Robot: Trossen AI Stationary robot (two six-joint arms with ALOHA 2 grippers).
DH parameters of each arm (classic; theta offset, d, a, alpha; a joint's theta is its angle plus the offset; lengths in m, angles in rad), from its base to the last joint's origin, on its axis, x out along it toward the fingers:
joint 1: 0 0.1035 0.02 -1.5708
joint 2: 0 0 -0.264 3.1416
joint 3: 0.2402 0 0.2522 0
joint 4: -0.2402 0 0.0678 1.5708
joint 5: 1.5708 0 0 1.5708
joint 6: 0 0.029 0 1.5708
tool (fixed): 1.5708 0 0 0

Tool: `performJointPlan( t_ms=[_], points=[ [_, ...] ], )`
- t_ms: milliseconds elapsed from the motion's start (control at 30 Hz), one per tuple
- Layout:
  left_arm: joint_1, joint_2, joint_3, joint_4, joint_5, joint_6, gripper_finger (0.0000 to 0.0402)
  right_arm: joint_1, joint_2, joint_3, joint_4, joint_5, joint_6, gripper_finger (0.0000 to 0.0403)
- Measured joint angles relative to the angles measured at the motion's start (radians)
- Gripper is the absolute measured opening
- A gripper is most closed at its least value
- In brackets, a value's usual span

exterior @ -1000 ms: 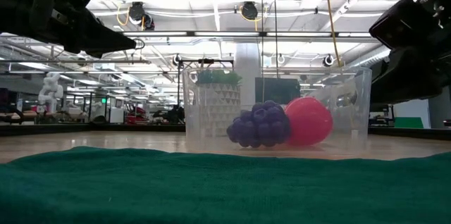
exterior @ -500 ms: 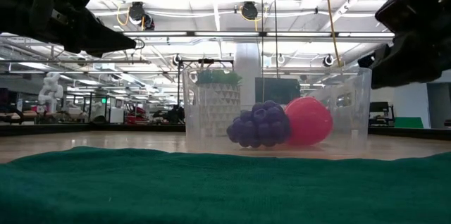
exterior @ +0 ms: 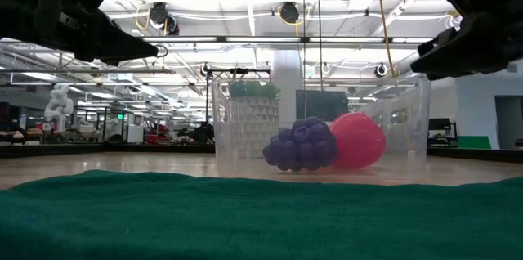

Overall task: Pick and placing Produce into tupperware
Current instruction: Return to Home Position

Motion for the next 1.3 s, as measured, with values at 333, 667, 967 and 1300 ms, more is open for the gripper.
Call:
performJointPlan(
  t_ms=[333, 667, 967, 1300],
  points=[
    [0.000, -0.001, 0.034, 0.010, 0.052, 0.085, 0.0026, -0.045, -0.077, 0.000, 0.027, -0.009, -0.137, 0.0000],
    [0.055, -0.044, 0.049, -0.004, 0.052, 0.151, 0.0026, -0.263, -0.123, 0.000, 0.071, -0.289, -0.161, 0.0000],
    [0.065, -0.221, 0.050, -0.070, 0.052, 0.209, 0.0026, -0.400, -0.204, 0.000, 0.079, -0.408, -0.167, 0.0000],
    [0.058, -0.428, 0.050, -0.215, 0.048, 0.239, 0.0026, -0.447, -0.356, 0.000, 0.005, -0.454, -0.167, 0.0000]
  ],
)
